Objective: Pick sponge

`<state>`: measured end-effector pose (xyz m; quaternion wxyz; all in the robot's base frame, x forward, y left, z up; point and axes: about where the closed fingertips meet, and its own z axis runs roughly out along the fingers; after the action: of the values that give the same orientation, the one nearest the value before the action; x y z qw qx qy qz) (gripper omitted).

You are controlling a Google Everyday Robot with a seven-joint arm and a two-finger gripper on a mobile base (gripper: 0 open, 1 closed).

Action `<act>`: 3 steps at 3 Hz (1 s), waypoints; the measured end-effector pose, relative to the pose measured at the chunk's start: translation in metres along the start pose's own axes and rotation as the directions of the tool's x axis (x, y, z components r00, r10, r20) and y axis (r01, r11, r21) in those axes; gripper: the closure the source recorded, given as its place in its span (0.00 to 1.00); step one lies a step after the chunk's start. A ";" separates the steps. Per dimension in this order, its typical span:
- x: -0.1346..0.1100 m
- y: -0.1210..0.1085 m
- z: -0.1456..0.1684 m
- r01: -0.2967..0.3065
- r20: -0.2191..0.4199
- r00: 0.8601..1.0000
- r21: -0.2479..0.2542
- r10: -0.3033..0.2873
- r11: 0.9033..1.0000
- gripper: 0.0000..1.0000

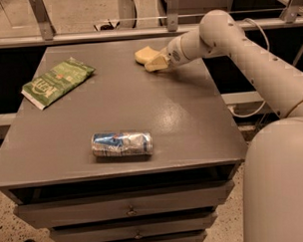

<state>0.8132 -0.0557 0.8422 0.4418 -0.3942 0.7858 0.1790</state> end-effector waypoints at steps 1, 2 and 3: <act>0.001 -0.004 -0.001 -0.008 0.014 1.000 0.022 0.007 1.000 0.71; -0.009 -0.008 -0.013 0.009 0.053 0.999 0.047 -0.011 0.999 0.95; -0.044 -0.002 -0.051 0.070 0.133 0.988 0.054 -0.076 0.996 1.00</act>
Offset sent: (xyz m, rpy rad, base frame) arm -0.0015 -0.0220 0.0417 0.0377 -0.1305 -0.0471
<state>0.7997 -0.0689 0.9076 0.5099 -0.3987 0.7431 0.1696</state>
